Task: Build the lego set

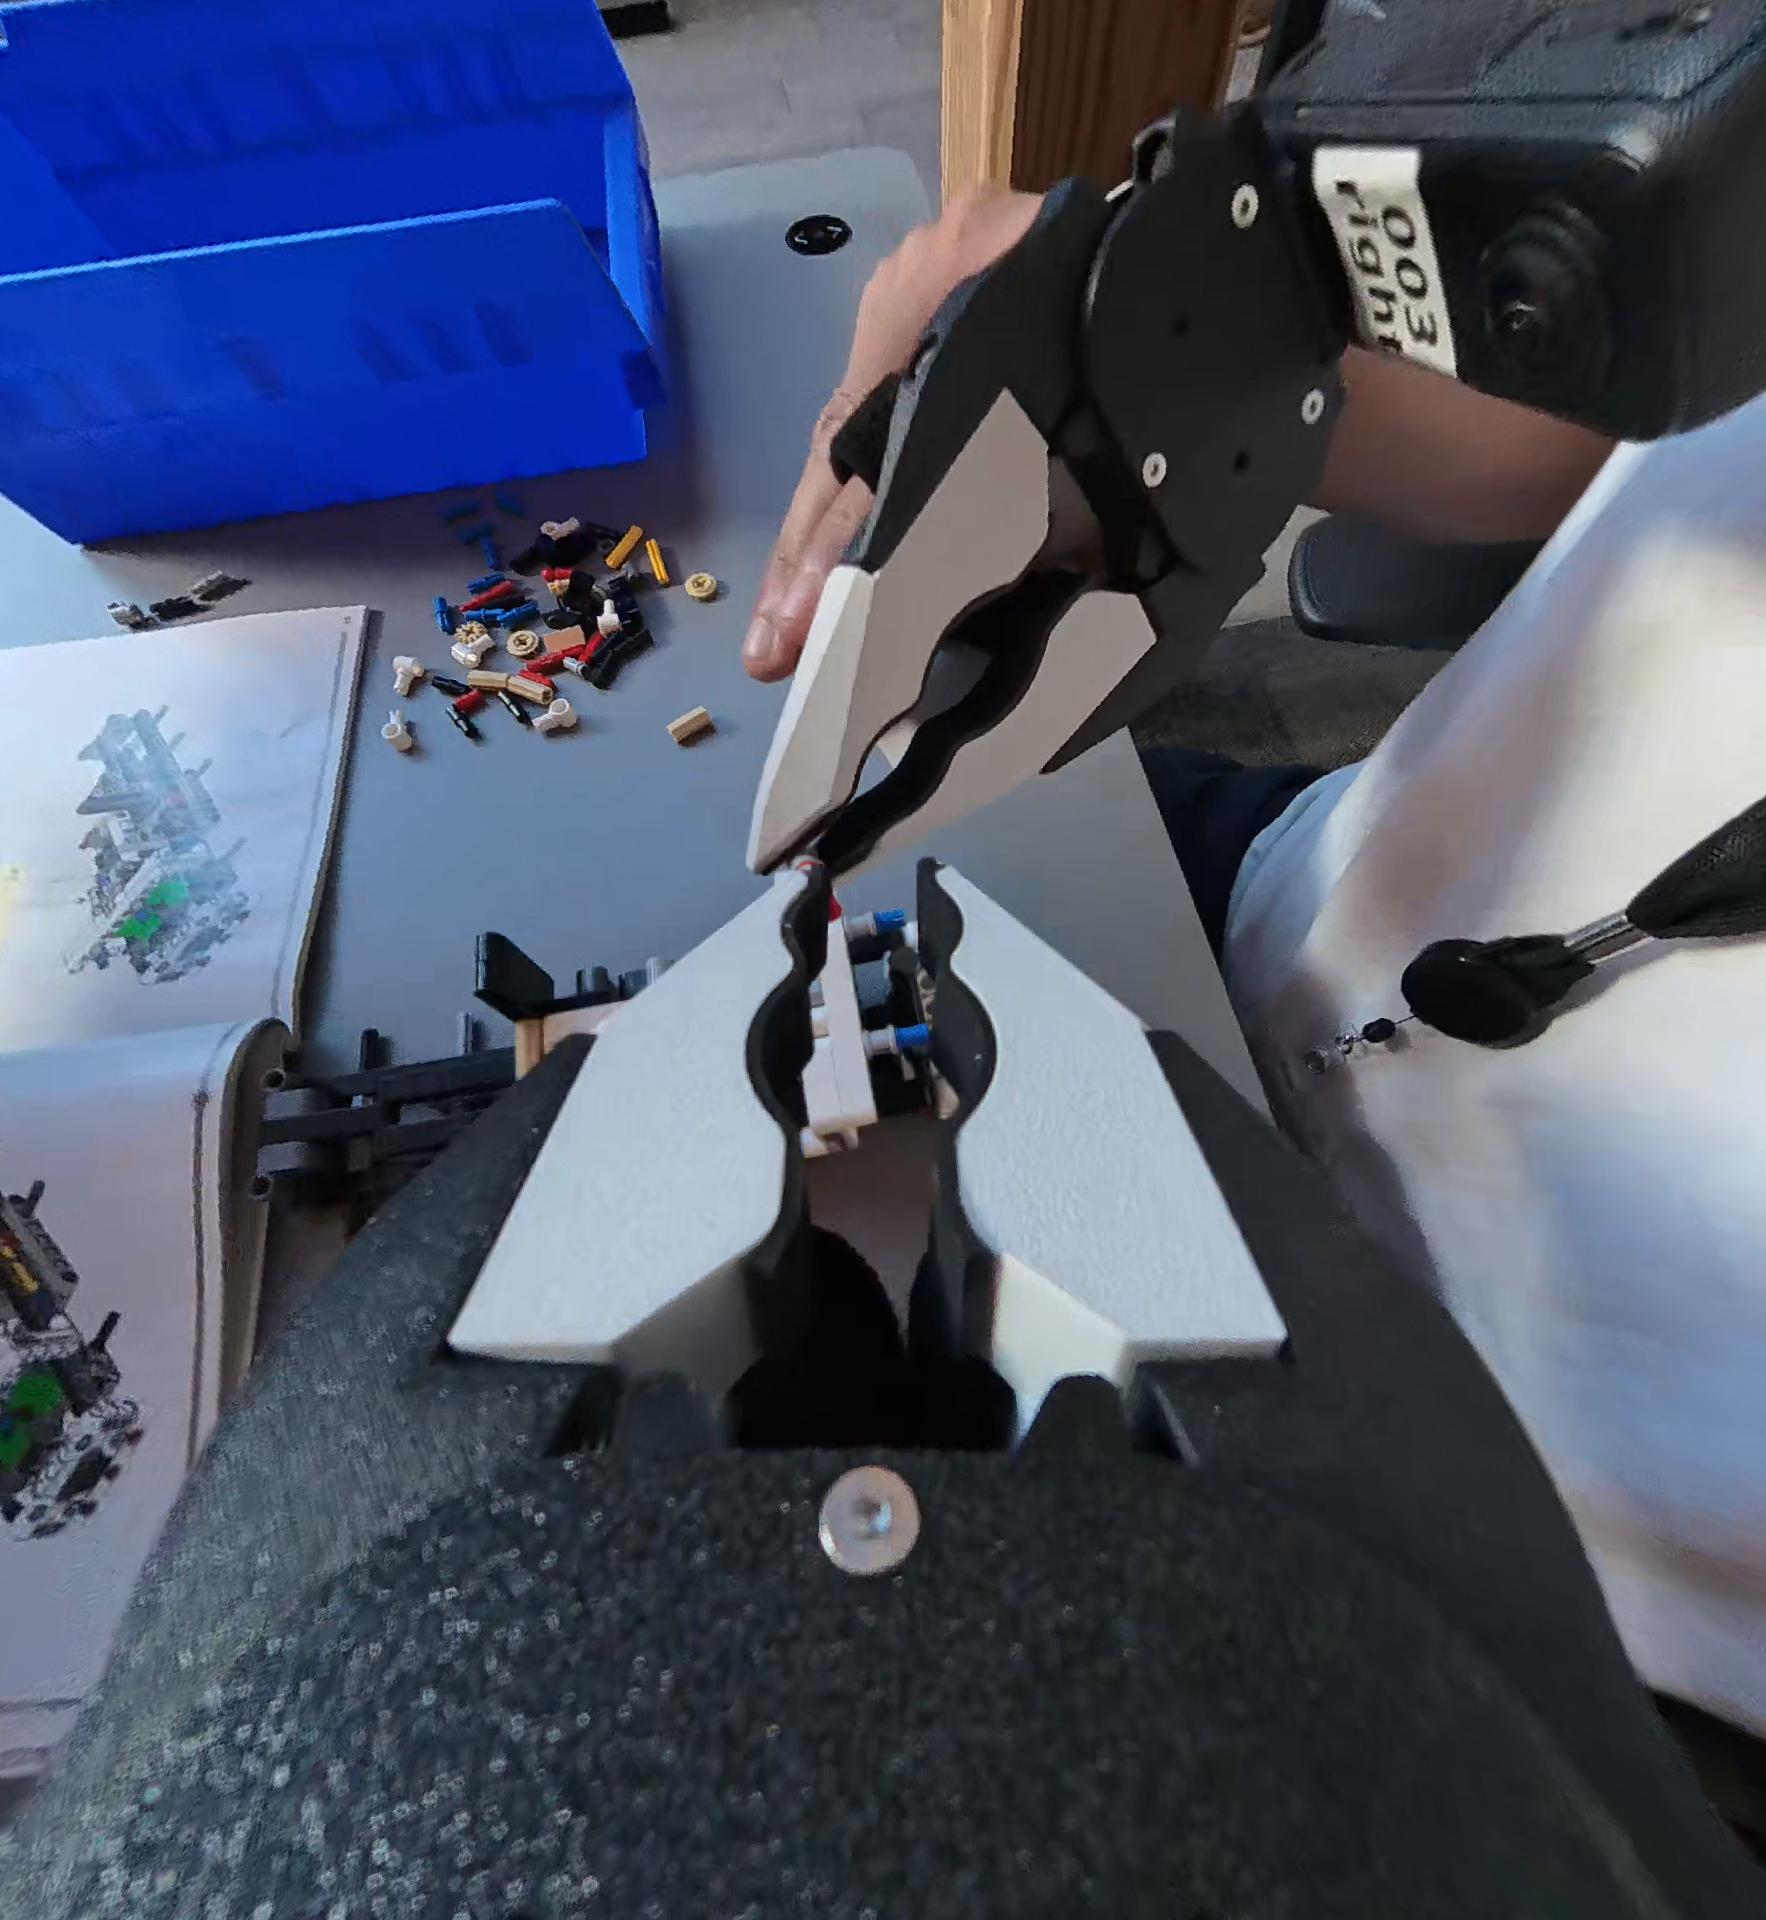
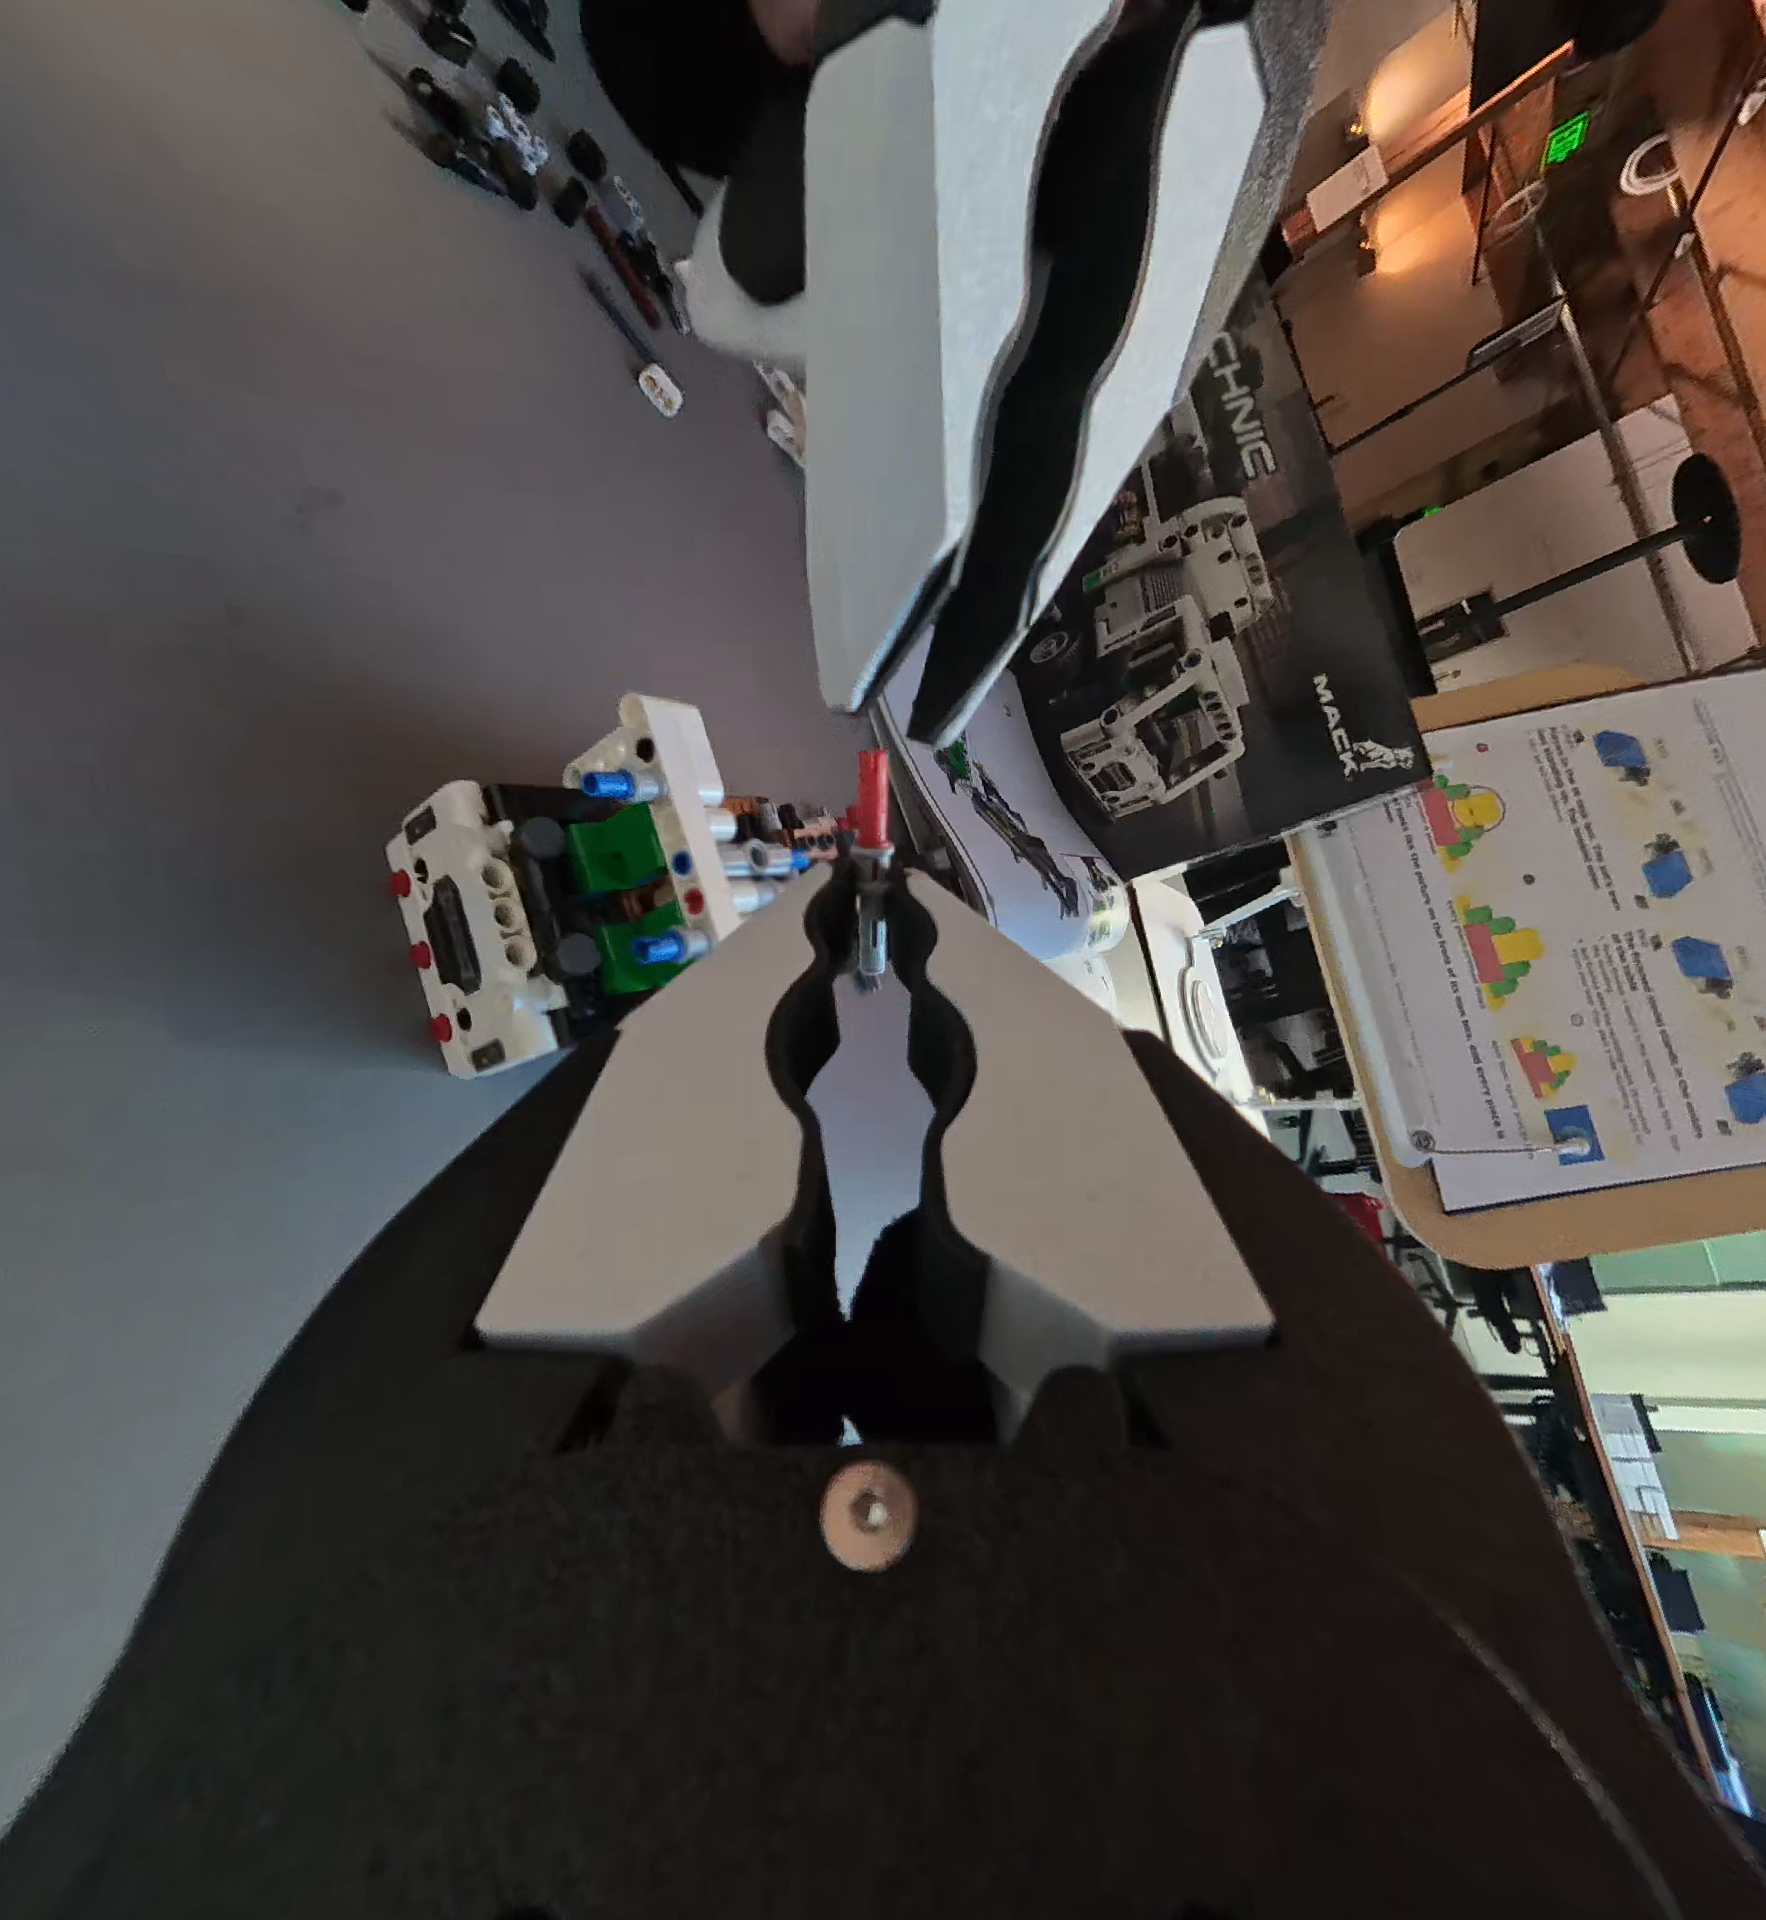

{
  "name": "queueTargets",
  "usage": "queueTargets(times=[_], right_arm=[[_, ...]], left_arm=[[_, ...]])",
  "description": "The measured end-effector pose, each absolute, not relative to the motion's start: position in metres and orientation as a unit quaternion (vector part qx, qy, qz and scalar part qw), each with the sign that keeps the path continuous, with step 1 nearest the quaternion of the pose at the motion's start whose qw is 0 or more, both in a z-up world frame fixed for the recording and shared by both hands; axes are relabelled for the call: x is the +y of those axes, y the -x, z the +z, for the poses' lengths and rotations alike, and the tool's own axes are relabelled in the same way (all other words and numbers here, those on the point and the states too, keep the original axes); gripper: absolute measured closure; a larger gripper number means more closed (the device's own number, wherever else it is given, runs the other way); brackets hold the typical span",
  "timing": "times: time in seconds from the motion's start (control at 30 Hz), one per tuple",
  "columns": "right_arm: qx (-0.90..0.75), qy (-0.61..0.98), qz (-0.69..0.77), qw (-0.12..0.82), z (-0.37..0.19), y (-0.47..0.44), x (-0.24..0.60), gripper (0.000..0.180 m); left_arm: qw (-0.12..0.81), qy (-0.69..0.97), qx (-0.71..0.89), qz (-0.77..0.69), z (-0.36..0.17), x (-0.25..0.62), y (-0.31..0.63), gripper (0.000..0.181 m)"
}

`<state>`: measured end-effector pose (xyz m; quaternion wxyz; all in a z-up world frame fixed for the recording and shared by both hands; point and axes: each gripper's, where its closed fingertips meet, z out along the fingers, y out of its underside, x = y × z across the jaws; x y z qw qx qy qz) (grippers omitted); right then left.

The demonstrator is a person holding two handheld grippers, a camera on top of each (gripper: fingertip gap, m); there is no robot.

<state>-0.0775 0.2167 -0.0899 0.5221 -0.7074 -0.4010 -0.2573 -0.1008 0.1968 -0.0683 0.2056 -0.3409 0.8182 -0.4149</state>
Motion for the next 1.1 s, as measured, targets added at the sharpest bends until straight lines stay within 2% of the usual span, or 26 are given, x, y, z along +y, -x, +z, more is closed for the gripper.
queueTargets(times=[0.17,0.23,0.33,0.43,0.5,0.53,0.6,0.67,0.73,0.8,1.1], right_arm=[[-0.420,0.678,-0.274,0.538,-0.086,0.091,0.225,0.175],[-0.428,0.665,-0.282,0.543,-0.083,0.097,0.226,0.175],[-0.436,0.654,-0.285,0.549,-0.080,0.105,0.229,0.175],[-0.404,0.686,-0.229,0.561,-0.078,0.108,0.231,0.175],[-0.413,0.664,-0.259,0.567,-0.072,0.106,0.231,0.175],[-0.426,0.650,-0.287,0.561,-0.070,0.105,0.231,0.175],[-0.441,0.626,-0.318,0.558,-0.068,0.106,0.231,0.175],[-0.461,0.611,-0.319,0.559,-0.070,0.115,0.230,0.175],[-0.471,0.606,-0.327,0.551,-0.074,0.118,0.231,0.175],[-0.472,0.612,-0.333,0.540,-0.079,0.116,0.233,0.175],[-0.362,0.718,-0.191,0.563,-0.078,0.101,0.237,0.162]], left_arm=[[0.229,0.398,0.780,-0.424,-0.073,0.204,0.107,0.169],[0.230,0.414,0.761,-0.445,-0.069,0.203,0.110,0.181],[0.244,0.433,0.735,-0.462,-0.063,0.207,0.112,0.181],[0.274,0.456,0.725,-0.436,-0.068,0.216,0.114,0.181],[0.295,0.460,0.705,-0.452,-0.059,0.220,0.118,0.181],[0.293,0.466,0.695,-0.463,-0.056,0.221,0.120,0.177],[0.266,0.489,0.689,-0.465,-0.062,0.222,0.122,0.153],[0.236,0.495,0.688,-0.475,-0.068,0.215,0.123,0.151],[0.229,0.496,0.684,-0.484,-0.071,0.210,0.123,0.169],[0.241,0.505,0.689,-0.461,-0.077,0.213,0.123,0.176],[0.353,0.519,0.660,-0.413,-0.072,0.235,0.119,0.179]])
